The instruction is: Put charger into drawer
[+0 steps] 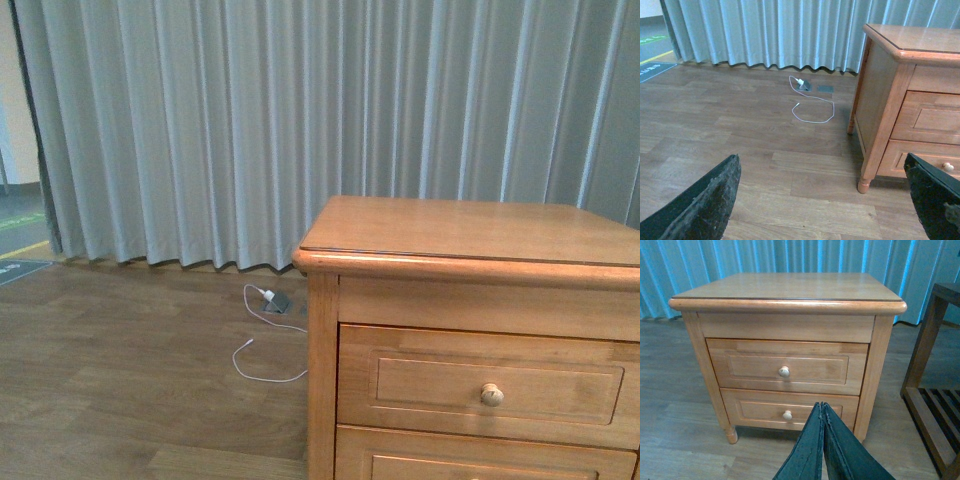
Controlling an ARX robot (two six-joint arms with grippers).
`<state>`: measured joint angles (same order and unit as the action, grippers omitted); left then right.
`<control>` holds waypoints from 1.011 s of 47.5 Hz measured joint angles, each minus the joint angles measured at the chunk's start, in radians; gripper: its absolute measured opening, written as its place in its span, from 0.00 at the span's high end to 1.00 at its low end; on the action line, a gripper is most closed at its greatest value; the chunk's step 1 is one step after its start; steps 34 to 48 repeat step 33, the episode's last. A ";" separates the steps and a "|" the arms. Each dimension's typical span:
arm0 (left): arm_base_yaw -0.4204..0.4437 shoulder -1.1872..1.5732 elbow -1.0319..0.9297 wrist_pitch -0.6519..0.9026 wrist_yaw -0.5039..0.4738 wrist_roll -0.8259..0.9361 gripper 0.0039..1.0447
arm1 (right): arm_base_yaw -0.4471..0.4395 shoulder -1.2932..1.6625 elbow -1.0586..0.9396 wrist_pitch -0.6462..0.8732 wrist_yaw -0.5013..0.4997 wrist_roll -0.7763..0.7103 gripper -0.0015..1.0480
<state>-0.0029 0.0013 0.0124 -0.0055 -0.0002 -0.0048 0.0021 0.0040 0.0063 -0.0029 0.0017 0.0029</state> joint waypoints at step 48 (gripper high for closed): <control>0.000 0.000 0.000 0.000 0.000 0.000 0.05 | 0.000 0.000 0.000 0.000 0.000 -0.002 0.22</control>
